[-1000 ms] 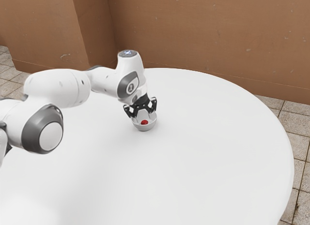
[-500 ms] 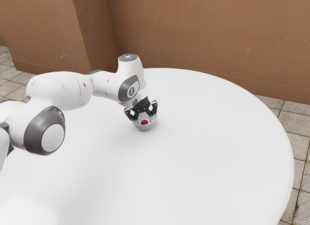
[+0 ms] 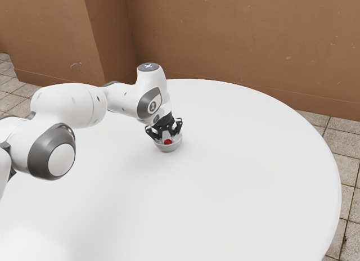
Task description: Take strawberry from the bowl
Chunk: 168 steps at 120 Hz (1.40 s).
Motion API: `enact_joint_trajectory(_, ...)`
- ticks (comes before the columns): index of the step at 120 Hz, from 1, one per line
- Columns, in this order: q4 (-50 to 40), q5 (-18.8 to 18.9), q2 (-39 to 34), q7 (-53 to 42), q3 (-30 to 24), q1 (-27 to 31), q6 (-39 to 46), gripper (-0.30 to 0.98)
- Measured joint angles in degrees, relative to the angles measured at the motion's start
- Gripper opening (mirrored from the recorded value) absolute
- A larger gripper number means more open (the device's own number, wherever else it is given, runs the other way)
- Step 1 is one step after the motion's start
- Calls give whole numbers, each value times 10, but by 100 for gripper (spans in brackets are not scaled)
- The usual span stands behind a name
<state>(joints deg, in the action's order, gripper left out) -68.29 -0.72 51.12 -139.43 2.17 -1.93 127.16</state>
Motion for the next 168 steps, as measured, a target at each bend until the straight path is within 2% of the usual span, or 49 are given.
enact_joint_trajectory(33, -36, -1, -34, -2, 1, -6, 3, 5)
enact_joint_trajectory(45, -76, 1, -84, -2, 3, -15, 4, 4)
enact_joint_trajectory(58, -149, 22, -163, 7, 5, -40, 5, 3)
enact_joint_trajectory(70, -190, 33, -193, 21, 5, -76, 6, 2)
enact_joint_trajectory(83, -207, 38, -196, 38, 4, -102, 6, 2)
enact_joint_trajectory(113, -201, 39, -145, 68, 3, -107, 20, 1)
enact_joint_trajectory(133, -201, 42, -149, 91, 3, -111, 23, 33)
enact_joint_trajectory(143, -202, 44, -163, 103, 3, -111, 23, 44)
enact_joint_trajectory(153, -207, 46, -222, 126, 4, -112, 11, 52)
enact_joint_trajectory(168, -201, 41, -348, 190, 20, -111, -65, 60)
